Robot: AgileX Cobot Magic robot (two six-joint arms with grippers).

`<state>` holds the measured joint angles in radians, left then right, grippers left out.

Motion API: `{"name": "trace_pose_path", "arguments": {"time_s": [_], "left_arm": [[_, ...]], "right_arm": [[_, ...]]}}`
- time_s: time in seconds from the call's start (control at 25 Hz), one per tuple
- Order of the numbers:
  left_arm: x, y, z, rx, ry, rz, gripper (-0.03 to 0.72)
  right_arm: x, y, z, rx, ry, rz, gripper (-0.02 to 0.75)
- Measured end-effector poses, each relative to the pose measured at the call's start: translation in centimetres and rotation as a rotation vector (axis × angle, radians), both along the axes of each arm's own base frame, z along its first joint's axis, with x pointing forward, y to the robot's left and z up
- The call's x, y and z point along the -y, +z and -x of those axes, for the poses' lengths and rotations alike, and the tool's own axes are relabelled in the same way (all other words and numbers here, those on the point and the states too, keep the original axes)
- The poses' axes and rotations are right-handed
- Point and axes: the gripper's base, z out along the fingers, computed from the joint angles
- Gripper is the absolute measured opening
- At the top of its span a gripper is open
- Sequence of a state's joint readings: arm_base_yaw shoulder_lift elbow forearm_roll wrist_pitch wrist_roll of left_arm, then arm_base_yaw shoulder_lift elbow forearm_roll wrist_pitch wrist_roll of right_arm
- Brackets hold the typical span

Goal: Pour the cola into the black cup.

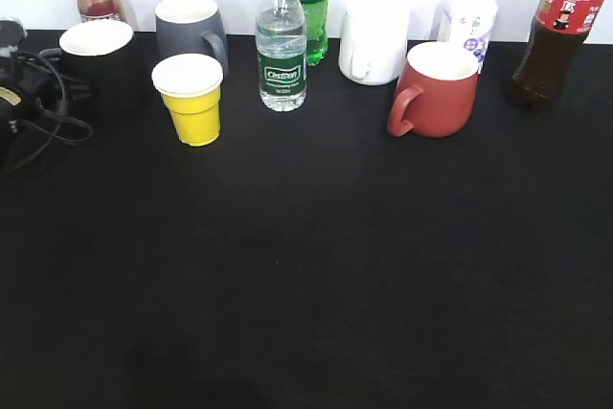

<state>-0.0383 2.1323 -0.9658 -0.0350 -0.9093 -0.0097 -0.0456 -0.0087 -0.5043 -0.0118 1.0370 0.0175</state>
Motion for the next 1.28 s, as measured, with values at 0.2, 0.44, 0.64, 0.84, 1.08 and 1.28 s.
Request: {"name": "trace_pose_path", "arguments": {"time_s": [0.2,0.44,0.64,0.84,1.08,1.28], "left_arm": [[-0.1,1.9,1.6,0.004,0.000,-0.009,0.062],[1.5,7.7,11.8,0.085,-0.066,-0.005,0.062],[2.7,8.9,18.3,0.092,-0.150,0.007,0.061],[2.8,9.0,18.4,0.083,-0.154,0.009,0.060],[2.8,9.0,18.4,0.082,-0.155,0.008,0.060],[2.8,9.0,18.4,0.083,-0.157,0.007,0.060]], "right_arm": [[0.0,0.0,0.0,0.000,0.000,0.000,0.585],[0.0,0.0,0.0,0.000,0.000,0.000,0.585],[0.0,0.0,0.0,0.000,0.000,0.000,0.585],[0.0,1.2,-0.6,0.073,0.001,0.004,0.585],[0.4,4.4,-10.5,0.352,0.008,0.008,0.585],[0.9,-0.3,-21.8,0.302,0.008,0.005,0.584]]}}
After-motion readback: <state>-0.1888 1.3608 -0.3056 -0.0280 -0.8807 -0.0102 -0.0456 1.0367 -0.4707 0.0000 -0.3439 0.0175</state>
